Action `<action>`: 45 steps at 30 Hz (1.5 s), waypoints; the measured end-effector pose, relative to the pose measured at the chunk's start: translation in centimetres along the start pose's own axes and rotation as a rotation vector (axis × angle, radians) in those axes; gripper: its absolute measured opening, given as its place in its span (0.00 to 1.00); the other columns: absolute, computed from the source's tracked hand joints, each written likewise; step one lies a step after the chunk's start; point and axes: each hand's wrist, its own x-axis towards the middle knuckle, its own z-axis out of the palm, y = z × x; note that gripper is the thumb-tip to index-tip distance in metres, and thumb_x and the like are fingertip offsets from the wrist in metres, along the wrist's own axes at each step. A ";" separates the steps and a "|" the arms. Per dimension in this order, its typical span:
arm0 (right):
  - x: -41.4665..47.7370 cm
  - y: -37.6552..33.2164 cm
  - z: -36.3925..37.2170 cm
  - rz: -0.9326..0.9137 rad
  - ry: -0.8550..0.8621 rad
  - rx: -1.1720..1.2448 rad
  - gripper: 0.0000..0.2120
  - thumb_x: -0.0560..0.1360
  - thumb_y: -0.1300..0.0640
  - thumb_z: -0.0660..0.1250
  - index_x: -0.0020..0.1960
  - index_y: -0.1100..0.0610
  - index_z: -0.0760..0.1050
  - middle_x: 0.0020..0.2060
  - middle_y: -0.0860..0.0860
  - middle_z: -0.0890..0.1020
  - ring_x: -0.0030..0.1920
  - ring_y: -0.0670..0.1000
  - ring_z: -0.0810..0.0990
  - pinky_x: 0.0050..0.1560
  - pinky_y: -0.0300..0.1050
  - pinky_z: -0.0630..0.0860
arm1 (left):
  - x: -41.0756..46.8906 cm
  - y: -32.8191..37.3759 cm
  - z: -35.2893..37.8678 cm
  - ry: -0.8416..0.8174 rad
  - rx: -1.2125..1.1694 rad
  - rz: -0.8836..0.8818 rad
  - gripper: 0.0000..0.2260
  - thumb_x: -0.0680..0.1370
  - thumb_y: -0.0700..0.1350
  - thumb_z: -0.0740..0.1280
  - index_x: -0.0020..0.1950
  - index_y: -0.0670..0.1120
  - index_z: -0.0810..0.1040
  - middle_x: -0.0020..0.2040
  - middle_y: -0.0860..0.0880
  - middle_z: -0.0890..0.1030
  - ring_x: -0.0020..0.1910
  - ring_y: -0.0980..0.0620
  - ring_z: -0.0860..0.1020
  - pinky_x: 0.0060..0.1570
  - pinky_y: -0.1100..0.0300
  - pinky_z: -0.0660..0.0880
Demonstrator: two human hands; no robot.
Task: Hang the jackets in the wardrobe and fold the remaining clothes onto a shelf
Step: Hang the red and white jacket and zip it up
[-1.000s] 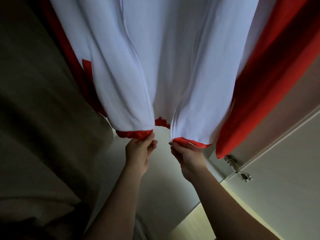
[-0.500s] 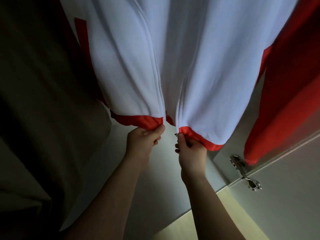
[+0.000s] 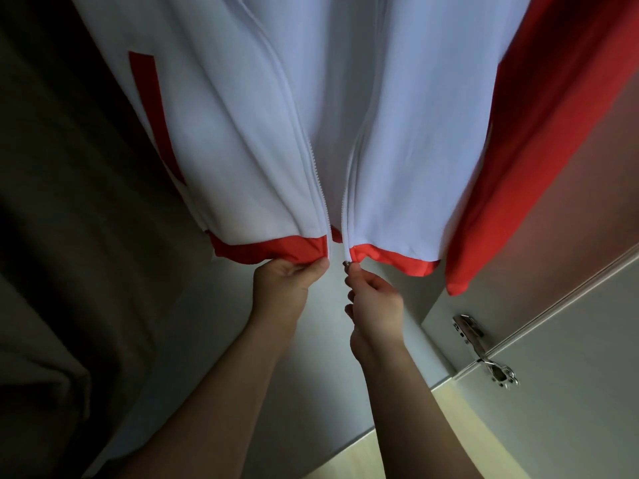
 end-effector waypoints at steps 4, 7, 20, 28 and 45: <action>0.2 0.0 0.4 0.044 0.009 0.023 0.10 0.75 0.45 0.74 0.47 0.51 0.85 0.35 0.40 0.84 0.26 0.38 0.74 0.38 0.40 0.75 | 0.4 -0.3 0.7 -0.017 -0.063 0.007 0.06 0.72 0.44 0.79 0.38 0.46 0.84 0.33 0.55 0.82 0.32 0.60 0.77 0.44 0.59 0.74; 0.1 0.2 0.8 0.051 0.018 0.064 0.08 0.75 0.46 0.74 0.46 0.51 0.85 0.34 0.40 0.85 0.25 0.39 0.75 0.40 0.42 0.74 | 0.6 -0.5 1.3 -0.037 -0.136 -0.047 0.06 0.72 0.45 0.78 0.45 0.44 0.86 0.39 0.50 0.84 0.39 0.53 0.77 0.47 0.56 0.74; 0.6 0.2 2.0 0.122 0.072 0.204 0.11 0.75 0.46 0.75 0.44 0.54 0.84 0.37 0.45 0.85 0.23 0.41 0.72 0.36 0.43 0.73 | 1.3 -0.8 1.9 -0.039 -0.089 0.025 0.04 0.72 0.45 0.78 0.46 0.47 0.88 0.40 0.52 0.87 0.39 0.60 0.81 0.47 0.60 0.75; 0.9 -0.5 2.1 0.080 0.103 0.194 0.10 0.76 0.46 0.74 0.41 0.52 0.84 0.32 0.40 0.84 0.39 0.46 0.78 0.45 0.45 0.75 | 1.7 -0.8 2.0 -0.084 -0.097 0.005 0.07 0.73 0.44 0.78 0.49 0.45 0.87 0.48 0.47 0.87 0.51 0.48 0.84 0.63 0.44 0.78; 1.1 -0.6 2.1 0.026 0.006 0.144 0.11 0.75 0.46 0.74 0.44 0.53 0.85 0.34 0.43 0.85 0.26 0.41 0.74 0.40 0.44 0.74 | 2.1 -0.4 1.3 -0.016 0.229 0.288 0.05 0.73 0.49 0.78 0.44 0.48 0.86 0.41 0.54 0.86 0.43 0.48 0.84 0.52 0.46 0.81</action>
